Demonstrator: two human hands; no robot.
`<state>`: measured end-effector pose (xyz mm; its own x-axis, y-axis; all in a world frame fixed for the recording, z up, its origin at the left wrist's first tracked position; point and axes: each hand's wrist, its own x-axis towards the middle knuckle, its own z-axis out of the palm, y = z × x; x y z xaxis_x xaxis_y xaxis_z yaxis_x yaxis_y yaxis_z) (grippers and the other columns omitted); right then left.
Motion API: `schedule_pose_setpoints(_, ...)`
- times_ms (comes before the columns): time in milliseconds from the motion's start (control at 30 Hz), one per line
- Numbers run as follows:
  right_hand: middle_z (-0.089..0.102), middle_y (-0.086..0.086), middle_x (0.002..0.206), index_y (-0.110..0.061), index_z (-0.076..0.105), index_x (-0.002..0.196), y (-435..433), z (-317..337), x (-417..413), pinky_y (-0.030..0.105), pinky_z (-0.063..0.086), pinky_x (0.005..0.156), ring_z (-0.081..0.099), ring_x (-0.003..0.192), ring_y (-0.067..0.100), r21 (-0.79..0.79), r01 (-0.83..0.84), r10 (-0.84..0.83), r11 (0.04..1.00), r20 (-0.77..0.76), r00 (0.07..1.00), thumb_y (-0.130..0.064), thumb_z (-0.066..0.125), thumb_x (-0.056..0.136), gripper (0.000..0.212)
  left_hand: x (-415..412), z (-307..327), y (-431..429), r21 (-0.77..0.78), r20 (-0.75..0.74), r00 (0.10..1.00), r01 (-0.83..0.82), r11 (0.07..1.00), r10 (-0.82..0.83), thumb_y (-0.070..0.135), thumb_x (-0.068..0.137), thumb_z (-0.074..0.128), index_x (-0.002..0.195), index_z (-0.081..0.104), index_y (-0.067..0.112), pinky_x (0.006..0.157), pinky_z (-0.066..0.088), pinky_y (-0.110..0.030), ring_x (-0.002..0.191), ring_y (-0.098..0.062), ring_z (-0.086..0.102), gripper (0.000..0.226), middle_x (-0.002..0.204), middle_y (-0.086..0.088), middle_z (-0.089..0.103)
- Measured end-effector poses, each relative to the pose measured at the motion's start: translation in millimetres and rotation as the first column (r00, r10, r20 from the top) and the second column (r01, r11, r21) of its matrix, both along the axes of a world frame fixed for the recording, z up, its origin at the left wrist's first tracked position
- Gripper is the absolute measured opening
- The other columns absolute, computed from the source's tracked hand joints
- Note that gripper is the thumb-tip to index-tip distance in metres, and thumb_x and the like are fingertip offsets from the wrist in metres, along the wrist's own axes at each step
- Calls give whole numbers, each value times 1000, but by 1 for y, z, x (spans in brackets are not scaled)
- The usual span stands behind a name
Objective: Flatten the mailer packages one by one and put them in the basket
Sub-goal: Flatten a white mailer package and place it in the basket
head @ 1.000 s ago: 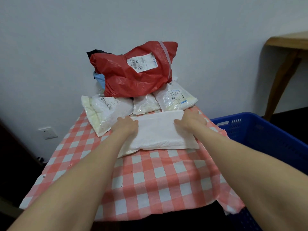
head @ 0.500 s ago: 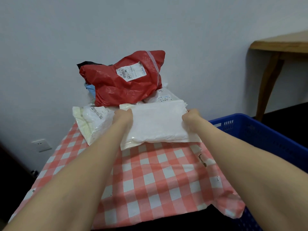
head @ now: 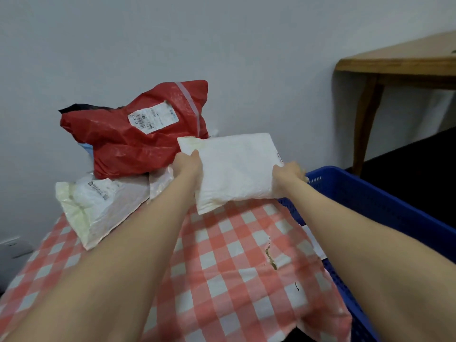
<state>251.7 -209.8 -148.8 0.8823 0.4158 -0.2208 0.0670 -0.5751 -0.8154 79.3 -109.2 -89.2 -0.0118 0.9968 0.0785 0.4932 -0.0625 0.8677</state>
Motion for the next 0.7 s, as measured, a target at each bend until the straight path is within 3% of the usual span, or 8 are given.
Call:
schedule_pose_setpoints(233, 24, 19, 150, -4, 28, 144, -11, -22, 37, 42, 41, 94, 36, 129, 37, 22, 66, -64, 998, -73, 995, -40, 52, 90, 68, 72, -1, -7, 26, 70, 997, 30, 999, -32, 19, 100, 38, 134, 40, -1, 95, 41, -33, 122, -33, 49, 39, 135, -19, 49)
schedule_pose_setpoints(333, 43, 17, 132, -2, 35, 140, -10, -29, 46, 42, 51, 88, 53, 114, 35, 150, 53, -17, 987, -232, 973, -47, 53, 88, 72, 100, -10, -4, 44, 134, 989, 63, 997, -69, 16, 100, 36, 136, 38, 0, 82, 43, -30, 119, -35, 51, 40, 133, -21, 49)
schedule_pose_setpoints(433, 56, 13, 108, -5, 45, 129, -8, -37, 55, 36, 56, 77, 61, 95, 28, 321, 80, 71, 944, -433, 899, -51, 48, 93, 59, 127, -21, -2, 37, 130, 987, 86, 996, -91, 14, 100, 35, 138, 34, 1, 57, 30, -17, 120, -35, 50, 40, 134, -21, 47)
schedule_pose_setpoints(533, 64, 16, 105, -11, 48, 115, -9, -44, 61, 34, 55, 78, 65, 97, 27, 466, 164, 185, 869, -615, 766, -50, 50, 95, 44, 152, -32, -6, 33, 77, 987, 136, 990, -138, 13, 101, 35, 144, 27, 7, 51, 23, -12, 123, -33, 48, 43, 138, -20, 45)
schedule_pose_setpoints(600, 66, 14, 100, -13, 50, 114, -8, -52, 66, 34, 54, 82, 66, 94, 26, 529, 232, 252, 816, -687, 681, -46, 53, 95, 38, 166, -38, -7, -30, 120, 976, 188, 982, -183, 14, 101, 37, 144, 28, 10, 57, 29, -8, 125, -31, 47, 44, 139, -17, 44)
schedule_pose_setpoints(633, 66, 12, 98, -12, 51, 116, -7, -56, 69, 35, 54, 82, 66, 91, 25, 547, 275, 268, 790, -713, 648, -42, 54, 96, 36, 170, -38, -7, -73, 84, 975, 214, 974, -208, 14, 100, 40, 143, 31, 8, 71, 37, -9, 127, -30, 47, 44, 139, -14, 45)
schedule_pose_setpoints(667, 67, 11, 100, -10, 53, 119, -5, -61, 72, 35, 54, 82, 65, 91, 24, 558, 320, 273, 766, -732, 625, -36, 56, 96, 35, 172, -40, -7, -40, -59, 967, 245, 969, -247, 15, 98, 44, 141, 35, 7, 89, 40, -17, 128, -28, 45, 44, 140, -11, 44)
schedule_pose_setpoints(700, 67, 11, 104, -9, 53, 122, -3, -66, 75, 37, 55, 82, 65, 92, 25, 566, 361, 275, 741, -747, 606, -31, 58, 96, 35, 174, -50, -6, 11, -389, 872, 328, 945, -298, 15, 97, 46, 140, 38, 8, 102, 35, -28, 130, -28, 44, 45, 141, -8, 44)
